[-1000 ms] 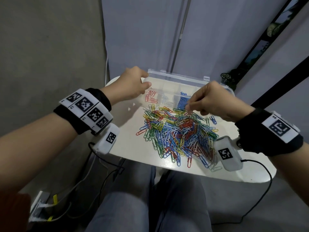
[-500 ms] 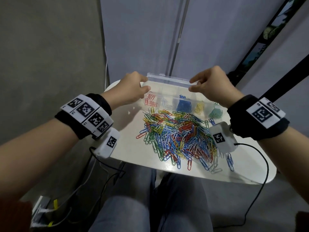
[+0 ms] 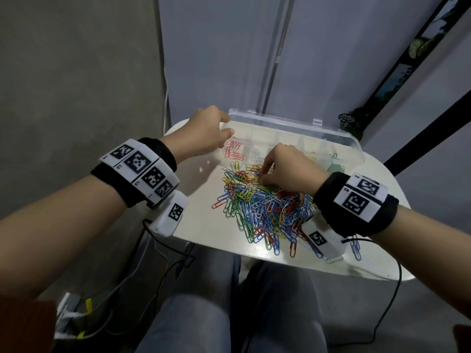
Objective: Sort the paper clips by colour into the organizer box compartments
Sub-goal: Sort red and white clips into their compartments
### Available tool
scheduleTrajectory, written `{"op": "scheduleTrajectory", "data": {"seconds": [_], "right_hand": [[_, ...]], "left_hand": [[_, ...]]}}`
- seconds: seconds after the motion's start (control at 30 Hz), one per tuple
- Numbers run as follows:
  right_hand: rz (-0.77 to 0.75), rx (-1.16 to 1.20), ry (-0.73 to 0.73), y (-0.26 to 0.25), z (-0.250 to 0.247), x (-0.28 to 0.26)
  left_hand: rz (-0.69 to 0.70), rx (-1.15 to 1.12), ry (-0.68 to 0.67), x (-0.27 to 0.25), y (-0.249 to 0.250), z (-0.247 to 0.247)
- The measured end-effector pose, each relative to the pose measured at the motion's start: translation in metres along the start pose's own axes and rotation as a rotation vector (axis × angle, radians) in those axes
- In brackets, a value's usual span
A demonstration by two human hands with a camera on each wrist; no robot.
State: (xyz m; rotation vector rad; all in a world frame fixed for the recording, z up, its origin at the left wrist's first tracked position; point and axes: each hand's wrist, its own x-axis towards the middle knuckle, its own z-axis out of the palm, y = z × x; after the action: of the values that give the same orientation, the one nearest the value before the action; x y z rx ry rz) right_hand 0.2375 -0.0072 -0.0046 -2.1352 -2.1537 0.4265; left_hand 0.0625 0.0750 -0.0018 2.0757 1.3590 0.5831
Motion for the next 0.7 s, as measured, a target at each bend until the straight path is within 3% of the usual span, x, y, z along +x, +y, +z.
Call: {"op": "scheduleTrajectory", "data": {"seconds": [0.37, 0.53, 0.7], "right_hand": [[0.016, 0.15, -0.152, 0.006, -0.008, -0.009], [0.109, 0.55, -0.137, 0.018, -0.023, -0.018], [0.258, 1.004, -0.215, 0.03, -0.03, -0.022]], "left_hand": [[0.0, 0.002, -0.001, -0.001, 0.0, 0.001], [-0.014, -0.006, -0.005, 0.0, 0.0, 0.001], [-0.013, -0.01, 0.0, -0.001, 0.0, 0.002]]}}
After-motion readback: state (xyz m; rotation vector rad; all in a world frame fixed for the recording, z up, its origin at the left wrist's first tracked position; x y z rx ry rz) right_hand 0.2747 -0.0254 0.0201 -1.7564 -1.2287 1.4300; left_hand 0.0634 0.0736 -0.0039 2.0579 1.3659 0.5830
